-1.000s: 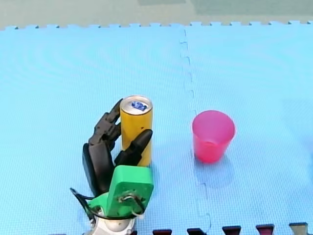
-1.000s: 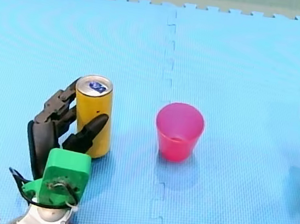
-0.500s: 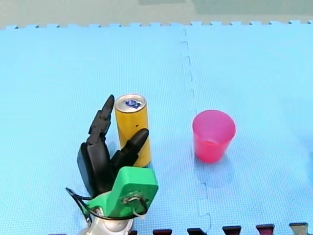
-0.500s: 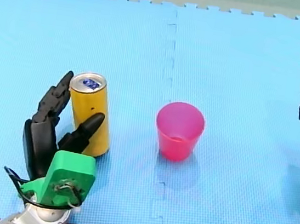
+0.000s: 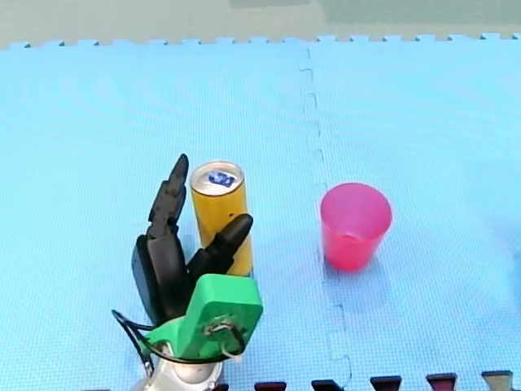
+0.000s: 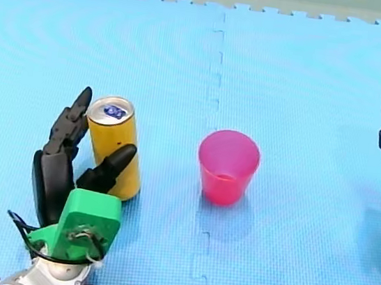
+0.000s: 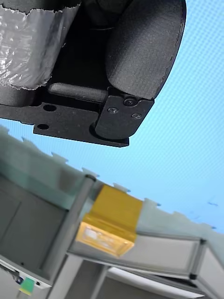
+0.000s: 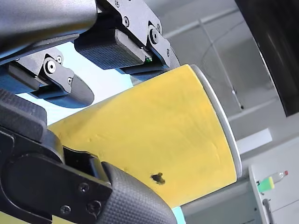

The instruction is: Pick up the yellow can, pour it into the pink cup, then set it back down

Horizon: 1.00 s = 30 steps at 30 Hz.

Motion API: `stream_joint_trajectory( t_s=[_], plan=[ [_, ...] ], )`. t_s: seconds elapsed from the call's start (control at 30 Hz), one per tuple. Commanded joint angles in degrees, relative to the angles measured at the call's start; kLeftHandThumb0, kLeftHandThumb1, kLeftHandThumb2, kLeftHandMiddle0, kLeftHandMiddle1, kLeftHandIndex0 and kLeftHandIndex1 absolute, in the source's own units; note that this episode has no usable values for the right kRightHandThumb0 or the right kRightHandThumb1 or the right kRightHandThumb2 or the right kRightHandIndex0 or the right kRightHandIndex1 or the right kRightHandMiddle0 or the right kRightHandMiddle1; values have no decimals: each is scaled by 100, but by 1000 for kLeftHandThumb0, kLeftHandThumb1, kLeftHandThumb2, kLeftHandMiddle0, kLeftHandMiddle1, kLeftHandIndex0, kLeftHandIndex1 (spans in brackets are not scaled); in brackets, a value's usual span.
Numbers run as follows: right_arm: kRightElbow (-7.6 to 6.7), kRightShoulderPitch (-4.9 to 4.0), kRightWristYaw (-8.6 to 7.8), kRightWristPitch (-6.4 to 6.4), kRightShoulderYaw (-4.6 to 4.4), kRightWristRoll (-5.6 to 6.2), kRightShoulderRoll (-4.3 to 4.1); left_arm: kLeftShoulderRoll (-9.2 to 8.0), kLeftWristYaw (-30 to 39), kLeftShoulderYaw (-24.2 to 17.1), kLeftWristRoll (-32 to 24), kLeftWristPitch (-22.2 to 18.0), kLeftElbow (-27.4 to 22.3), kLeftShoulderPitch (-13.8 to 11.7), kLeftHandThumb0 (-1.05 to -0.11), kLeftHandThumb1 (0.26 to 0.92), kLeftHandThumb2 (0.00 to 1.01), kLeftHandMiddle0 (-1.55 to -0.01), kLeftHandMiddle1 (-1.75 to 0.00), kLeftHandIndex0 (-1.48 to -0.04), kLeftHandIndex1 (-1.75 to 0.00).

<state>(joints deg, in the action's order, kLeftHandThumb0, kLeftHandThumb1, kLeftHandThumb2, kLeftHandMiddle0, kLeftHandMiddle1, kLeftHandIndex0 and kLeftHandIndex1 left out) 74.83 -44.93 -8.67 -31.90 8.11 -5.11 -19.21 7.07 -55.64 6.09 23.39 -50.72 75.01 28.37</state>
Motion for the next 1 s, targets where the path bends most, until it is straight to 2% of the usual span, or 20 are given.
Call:
stream_joint_trajectory(
  t_s=[0.0,0.2,0.43,0.77,0.97],
  plan=[
    [0,-38,21,30,-13,-9,-6,-29,66,-9,-35,-41,-32,2,-966,841,2,-606,0,-495,0],
    [1,-72,-20,87,-42,-25,-4,-149,302,99,36,-121,-161,-133,-1014,861,8,-543,0,-409,0],
    [6,-92,-16,122,-46,-19,42,-336,621,197,74,-133,-323,-213,-1046,891,10,-506,0,-338,0],
    [7,-64,65,86,-77,-52,111,-485,986,281,59,-4,-412,-276,-1048,921,53,-422,0,-265,0],
    [34,-51,37,106,-28,1,142,-442,1726,58,-422,-537,-521,-481,-1048,921,78,-407,0,-228,0]
  ],
)
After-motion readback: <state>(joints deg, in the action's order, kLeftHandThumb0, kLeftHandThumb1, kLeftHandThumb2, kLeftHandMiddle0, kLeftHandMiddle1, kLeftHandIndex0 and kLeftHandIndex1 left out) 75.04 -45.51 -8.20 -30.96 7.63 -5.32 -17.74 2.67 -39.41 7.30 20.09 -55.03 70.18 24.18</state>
